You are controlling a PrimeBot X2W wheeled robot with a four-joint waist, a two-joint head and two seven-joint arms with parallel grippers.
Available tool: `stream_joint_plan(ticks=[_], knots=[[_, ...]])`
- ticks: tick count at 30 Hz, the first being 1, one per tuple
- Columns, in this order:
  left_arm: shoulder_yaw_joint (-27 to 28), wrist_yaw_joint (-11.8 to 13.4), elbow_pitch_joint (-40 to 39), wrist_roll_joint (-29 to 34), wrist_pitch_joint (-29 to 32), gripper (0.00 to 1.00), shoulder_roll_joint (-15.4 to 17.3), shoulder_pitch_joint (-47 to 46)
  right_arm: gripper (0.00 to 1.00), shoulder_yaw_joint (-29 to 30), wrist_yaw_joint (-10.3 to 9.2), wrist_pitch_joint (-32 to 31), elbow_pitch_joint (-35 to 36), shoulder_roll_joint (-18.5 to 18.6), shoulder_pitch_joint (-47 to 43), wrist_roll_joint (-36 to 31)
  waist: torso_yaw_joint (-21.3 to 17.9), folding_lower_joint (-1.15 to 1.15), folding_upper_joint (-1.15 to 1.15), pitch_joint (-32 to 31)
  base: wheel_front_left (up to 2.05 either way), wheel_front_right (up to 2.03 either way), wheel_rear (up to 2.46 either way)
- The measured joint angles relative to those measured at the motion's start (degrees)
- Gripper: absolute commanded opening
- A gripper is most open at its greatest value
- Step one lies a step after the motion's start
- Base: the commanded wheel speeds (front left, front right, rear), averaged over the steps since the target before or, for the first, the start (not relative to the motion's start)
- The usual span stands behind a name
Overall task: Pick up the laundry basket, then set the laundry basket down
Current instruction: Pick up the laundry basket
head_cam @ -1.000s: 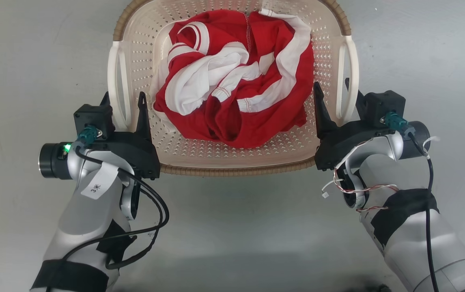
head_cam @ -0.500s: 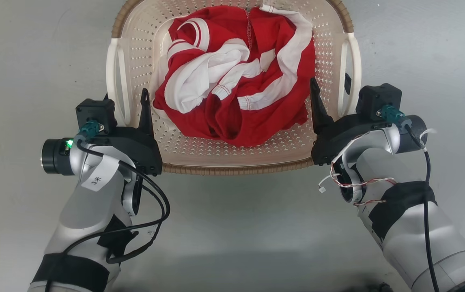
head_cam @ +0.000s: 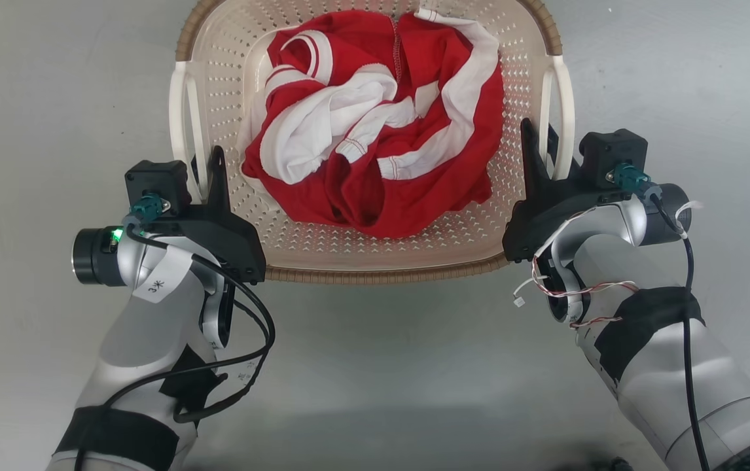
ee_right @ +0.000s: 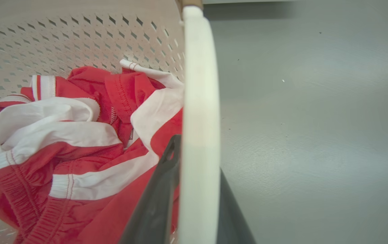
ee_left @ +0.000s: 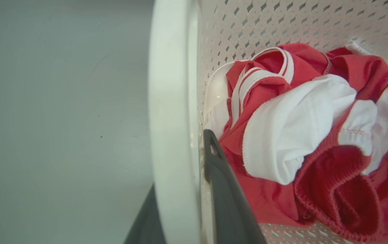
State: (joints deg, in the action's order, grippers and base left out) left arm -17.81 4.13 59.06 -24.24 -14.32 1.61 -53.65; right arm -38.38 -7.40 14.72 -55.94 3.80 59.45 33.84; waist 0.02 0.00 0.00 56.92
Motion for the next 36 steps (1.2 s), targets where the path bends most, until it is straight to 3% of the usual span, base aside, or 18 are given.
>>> stream_joint_plan(ticks=[15, 36], knots=[[-2.42, 0.00, 2.70, -1.64, 0.01, 0.00, -0.12, 0.16, 0.00, -3.12, -0.01, -0.01, -2.22, -0.04, -0.55, 3.89, -0.27, 0.01, 0.00, -4.53, 0.00, 0.00, 0.00], [-7.26, 0.18, 6.14, -7.60, 0.02, 0.00, -0.80, 9.83, 0.00, -8.62, -0.08, -1.19, -5.88, -1.01, -9.90, 10.11, -0.33, -0.01, 0.00, -19.09, 0.00, 0.00, 0.00]])
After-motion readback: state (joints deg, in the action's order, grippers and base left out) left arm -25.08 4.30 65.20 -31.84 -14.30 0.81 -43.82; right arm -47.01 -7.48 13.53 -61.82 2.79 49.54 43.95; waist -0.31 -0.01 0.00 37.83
